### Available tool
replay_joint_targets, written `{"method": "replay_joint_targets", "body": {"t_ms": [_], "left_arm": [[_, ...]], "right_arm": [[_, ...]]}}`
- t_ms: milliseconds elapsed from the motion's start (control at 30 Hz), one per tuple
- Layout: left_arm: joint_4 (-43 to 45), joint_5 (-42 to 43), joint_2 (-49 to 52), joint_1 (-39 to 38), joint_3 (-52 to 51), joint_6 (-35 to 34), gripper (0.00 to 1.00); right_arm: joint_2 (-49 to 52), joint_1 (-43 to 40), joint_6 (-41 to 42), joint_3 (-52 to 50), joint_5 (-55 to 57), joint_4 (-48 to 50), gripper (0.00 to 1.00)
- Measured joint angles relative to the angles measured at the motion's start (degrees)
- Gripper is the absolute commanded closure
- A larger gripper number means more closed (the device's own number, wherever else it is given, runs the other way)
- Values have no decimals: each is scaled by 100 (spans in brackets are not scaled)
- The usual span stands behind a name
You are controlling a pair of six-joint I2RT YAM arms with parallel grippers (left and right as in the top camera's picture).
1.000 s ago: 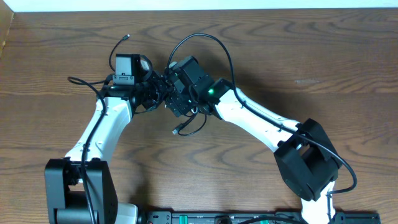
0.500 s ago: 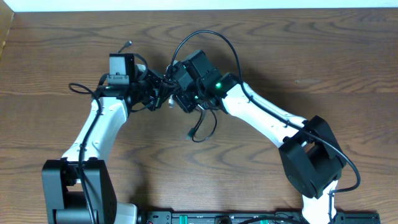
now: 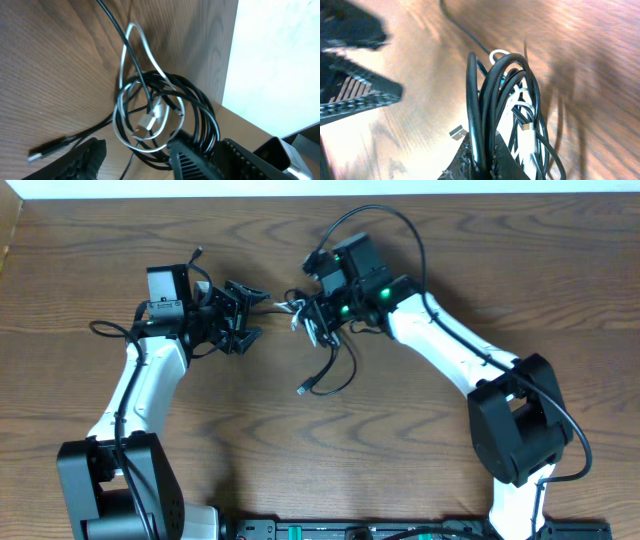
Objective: Untangle cables
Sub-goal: 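Pull the bundle rightward with the right gripper while left holds one black cable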
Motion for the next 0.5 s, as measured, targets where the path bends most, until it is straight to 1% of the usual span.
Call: {"method": "replay_joint_targets", "body": {"t_ms": [133,200,333,400,500], "left_arm": [[-50,-199,0,87,0,109,27],[-195,-435,0,98,0,162,32],[-431,-970,2,98,0,214,37],[-437,-1071,28,101,0,210,37],[-435,-1095,146,101,0,166,37]], "right_arm": [[0,-44,448,0,-15,15,99],[0,-42,656,0,-59,96,99],[0,-37,903,-2,-494,691,99],[0,-37,953,-2,-734,973,99],[0,-28,1014,-2,-1034,1132,99]]}}
